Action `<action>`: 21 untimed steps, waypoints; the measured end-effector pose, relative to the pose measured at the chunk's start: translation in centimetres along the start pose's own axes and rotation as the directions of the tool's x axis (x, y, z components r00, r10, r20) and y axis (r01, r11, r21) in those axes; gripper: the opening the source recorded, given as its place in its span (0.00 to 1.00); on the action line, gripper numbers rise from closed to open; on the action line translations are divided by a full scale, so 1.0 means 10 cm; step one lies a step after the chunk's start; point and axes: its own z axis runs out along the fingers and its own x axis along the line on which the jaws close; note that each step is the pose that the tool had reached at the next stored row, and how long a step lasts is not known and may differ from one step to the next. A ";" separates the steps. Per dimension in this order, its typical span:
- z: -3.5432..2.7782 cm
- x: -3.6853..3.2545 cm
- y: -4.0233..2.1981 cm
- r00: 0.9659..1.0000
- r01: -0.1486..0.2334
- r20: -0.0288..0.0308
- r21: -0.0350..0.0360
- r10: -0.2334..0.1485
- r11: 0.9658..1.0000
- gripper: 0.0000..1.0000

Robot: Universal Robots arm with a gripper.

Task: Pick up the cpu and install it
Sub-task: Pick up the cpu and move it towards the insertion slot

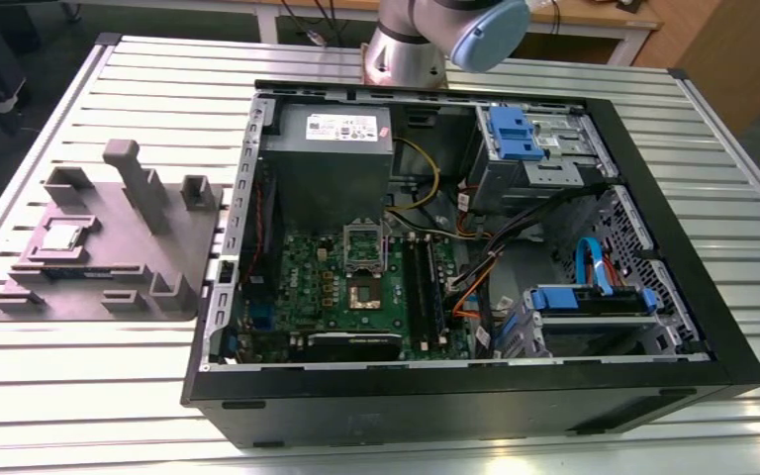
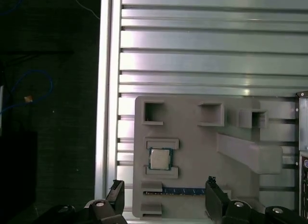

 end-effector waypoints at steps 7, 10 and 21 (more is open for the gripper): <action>0.042 -0.047 -0.023 1.000 0.000 0.000 0.000 0.000 1.000 0.76; 0.064 -0.047 -0.031 1.000 0.000 0.000 0.000 0.000 1.000 0.76; 0.093 -0.048 -0.041 1.000 0.000 0.000 0.001 0.000 1.000 0.76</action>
